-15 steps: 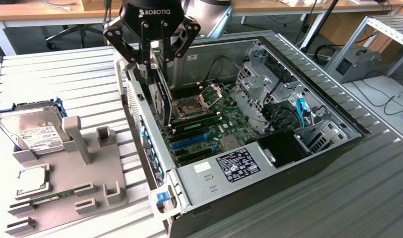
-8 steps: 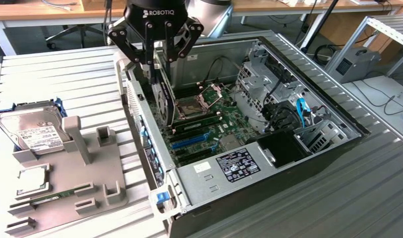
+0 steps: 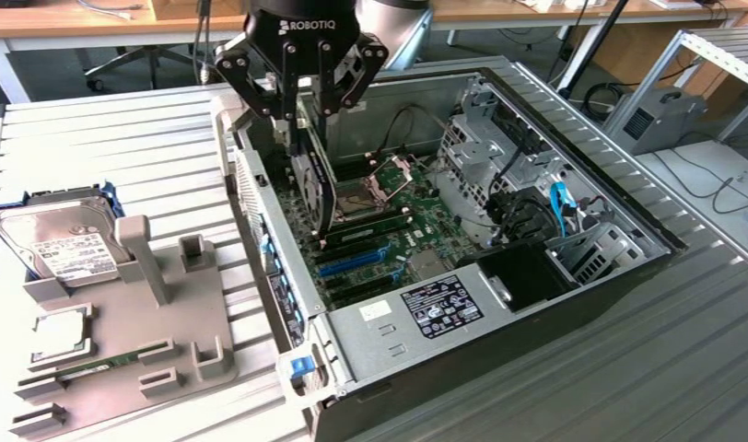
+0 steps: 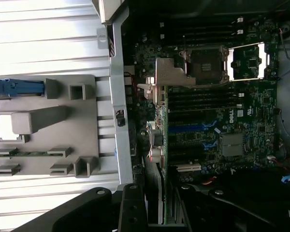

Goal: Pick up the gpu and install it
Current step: 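Pick up the gpu and move the gpu toward the slot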

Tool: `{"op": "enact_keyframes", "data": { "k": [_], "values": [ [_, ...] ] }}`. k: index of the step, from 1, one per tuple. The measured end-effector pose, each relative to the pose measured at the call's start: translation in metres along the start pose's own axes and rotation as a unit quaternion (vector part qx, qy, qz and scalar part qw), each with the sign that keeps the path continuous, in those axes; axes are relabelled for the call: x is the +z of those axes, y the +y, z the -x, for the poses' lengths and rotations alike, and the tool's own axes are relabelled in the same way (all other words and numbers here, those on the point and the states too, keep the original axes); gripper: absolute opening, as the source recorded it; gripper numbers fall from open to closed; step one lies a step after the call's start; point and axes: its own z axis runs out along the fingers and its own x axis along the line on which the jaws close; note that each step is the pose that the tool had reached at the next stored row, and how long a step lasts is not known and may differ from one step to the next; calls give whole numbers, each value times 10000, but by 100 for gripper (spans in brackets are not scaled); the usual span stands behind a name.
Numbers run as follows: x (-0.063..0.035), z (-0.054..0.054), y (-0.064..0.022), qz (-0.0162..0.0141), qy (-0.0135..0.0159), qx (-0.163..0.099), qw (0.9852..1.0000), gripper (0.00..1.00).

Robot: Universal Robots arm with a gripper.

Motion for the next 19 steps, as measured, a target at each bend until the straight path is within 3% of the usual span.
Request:
{"op": "enact_keyframes", "data": {
  "k": [19],
  "values": [
    [111, 249, 58, -12, -1, -1, 10000, 29]
  ]
}}
